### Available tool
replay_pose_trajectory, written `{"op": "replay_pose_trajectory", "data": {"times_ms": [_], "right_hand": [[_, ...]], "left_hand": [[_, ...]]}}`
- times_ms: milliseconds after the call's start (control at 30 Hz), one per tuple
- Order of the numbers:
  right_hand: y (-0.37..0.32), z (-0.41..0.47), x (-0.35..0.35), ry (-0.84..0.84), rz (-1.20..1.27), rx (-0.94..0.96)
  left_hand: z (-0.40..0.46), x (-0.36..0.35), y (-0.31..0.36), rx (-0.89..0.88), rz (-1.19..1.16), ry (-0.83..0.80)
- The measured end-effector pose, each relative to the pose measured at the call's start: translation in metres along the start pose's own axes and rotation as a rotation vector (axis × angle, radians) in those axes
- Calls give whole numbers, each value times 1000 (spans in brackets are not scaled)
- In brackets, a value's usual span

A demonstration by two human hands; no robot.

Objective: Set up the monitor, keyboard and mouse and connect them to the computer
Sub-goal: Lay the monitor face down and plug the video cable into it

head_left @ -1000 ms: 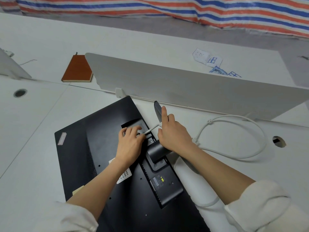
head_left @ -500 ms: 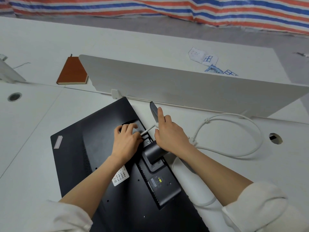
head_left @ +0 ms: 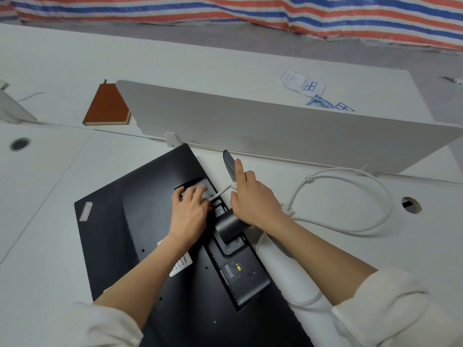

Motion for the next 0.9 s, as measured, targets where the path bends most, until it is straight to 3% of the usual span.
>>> {"op": "replay_pose_trajectory", "data": {"times_ms": [100, 300, 467, 700, 900], "right_hand": [[-1, 0, 0, 1, -8, -1], [-1, -1, 0, -4, -7, -2], [-1, -1, 1, 1, -3, 3], [-1, -1, 1, 0, -2, 9], [-1, 0, 0, 31, -17, 22]], "left_hand": [[2, 4, -2, 14, -36, -21], [5, 6, -9, 217, -217, -198], [5, 12, -5, 147, -144, -144], [3, 10, 1, -97, 8, -64], [-6, 3, -21, 132, -351, -128]]}}
Point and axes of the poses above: each hand's wrist, its own z-axis towards the middle knuckle, its own x-axis out of the back of the hand, y = z × x, the point moved 5 cm from there along z, towards the middle knuckle, and after that the axes turned 5 degrees about -y, right-handed, at the moved point
